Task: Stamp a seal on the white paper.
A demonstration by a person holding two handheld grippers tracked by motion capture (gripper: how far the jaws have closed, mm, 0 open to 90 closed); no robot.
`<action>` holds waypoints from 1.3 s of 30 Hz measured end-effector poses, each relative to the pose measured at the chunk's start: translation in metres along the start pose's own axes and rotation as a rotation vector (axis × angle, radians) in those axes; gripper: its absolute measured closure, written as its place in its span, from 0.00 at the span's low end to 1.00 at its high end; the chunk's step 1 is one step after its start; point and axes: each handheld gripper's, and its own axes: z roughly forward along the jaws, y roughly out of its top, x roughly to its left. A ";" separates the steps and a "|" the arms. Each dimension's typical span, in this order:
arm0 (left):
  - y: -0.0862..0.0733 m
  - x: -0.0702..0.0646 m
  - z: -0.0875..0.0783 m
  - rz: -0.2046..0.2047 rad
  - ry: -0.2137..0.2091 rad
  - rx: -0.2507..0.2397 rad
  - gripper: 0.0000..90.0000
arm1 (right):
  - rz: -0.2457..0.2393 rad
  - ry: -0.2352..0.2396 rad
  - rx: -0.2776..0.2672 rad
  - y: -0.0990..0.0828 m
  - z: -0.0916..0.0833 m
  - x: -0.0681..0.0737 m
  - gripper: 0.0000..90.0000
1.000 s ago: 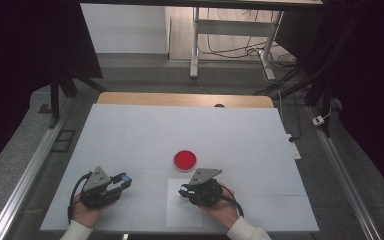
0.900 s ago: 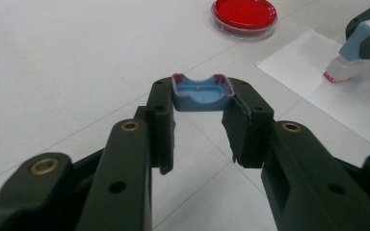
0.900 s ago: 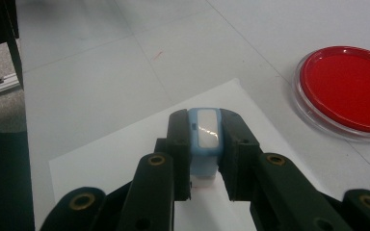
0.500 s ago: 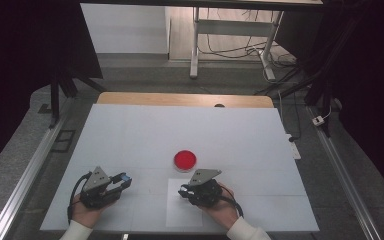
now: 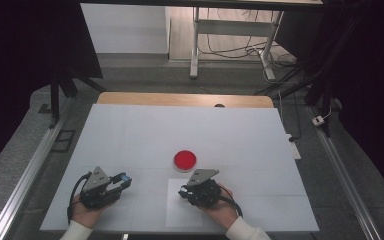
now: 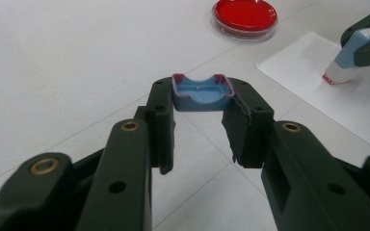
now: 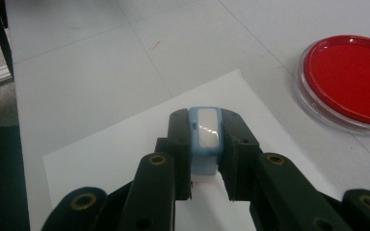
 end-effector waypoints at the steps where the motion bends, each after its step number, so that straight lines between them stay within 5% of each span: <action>1: 0.000 0.000 0.000 0.000 0.000 0.000 0.72 | -0.004 -0.004 0.003 0.000 0.000 0.001 0.84; 39: 0.000 0.000 0.001 -0.005 0.002 0.002 0.72 | -0.019 -0.018 -0.004 -0.002 0.000 0.003 0.84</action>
